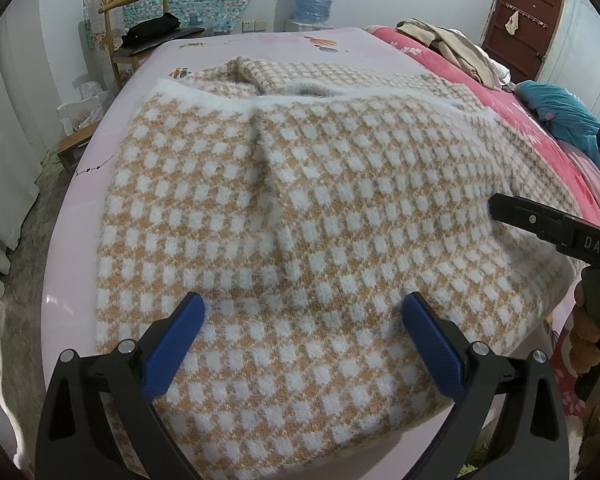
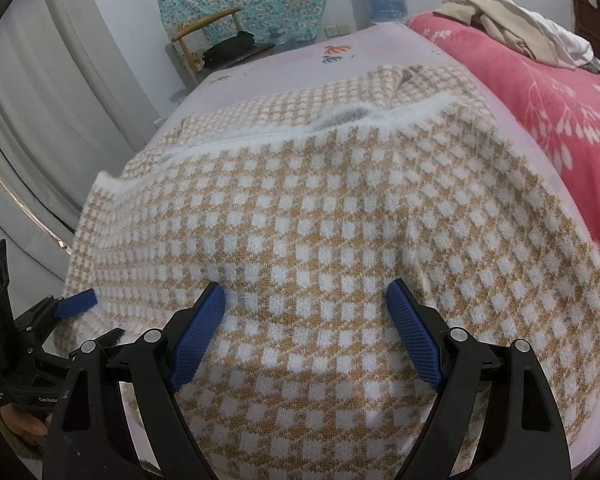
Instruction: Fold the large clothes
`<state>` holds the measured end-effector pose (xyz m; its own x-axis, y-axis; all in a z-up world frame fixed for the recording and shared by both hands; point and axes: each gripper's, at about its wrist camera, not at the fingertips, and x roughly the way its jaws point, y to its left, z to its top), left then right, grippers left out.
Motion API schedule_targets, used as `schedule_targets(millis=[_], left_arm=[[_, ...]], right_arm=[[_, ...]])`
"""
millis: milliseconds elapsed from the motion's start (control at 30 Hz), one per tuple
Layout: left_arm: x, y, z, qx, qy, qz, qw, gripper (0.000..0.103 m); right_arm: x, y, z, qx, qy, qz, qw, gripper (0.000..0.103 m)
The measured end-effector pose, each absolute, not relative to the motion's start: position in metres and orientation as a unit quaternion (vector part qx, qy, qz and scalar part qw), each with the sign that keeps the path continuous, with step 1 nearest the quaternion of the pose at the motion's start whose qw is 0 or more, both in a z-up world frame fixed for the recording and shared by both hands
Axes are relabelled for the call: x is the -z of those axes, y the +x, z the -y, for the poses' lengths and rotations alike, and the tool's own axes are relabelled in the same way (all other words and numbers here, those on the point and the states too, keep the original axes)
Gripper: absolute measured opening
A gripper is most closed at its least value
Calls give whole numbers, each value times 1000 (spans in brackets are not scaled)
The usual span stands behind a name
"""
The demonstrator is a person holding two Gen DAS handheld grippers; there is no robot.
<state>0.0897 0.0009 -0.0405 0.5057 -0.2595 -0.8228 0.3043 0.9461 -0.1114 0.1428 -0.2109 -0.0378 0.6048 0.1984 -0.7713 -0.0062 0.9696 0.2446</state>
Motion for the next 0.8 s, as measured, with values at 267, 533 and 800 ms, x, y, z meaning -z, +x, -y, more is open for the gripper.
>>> schedule_targets(millis=[267, 533, 800], left_arm=[[41, 90, -1, 162, 24, -470, 867, 97], [41, 90, -1, 161, 24, -470, 868, 98], [41, 90, 0, 161, 24, -470, 868, 98]], right_arm=[[38, 143, 210, -57, 109, -441, 889, 80], [38, 143, 210, -56, 109, -441, 889, 80], [38, 143, 210, -56, 109, -441, 889, 80]])
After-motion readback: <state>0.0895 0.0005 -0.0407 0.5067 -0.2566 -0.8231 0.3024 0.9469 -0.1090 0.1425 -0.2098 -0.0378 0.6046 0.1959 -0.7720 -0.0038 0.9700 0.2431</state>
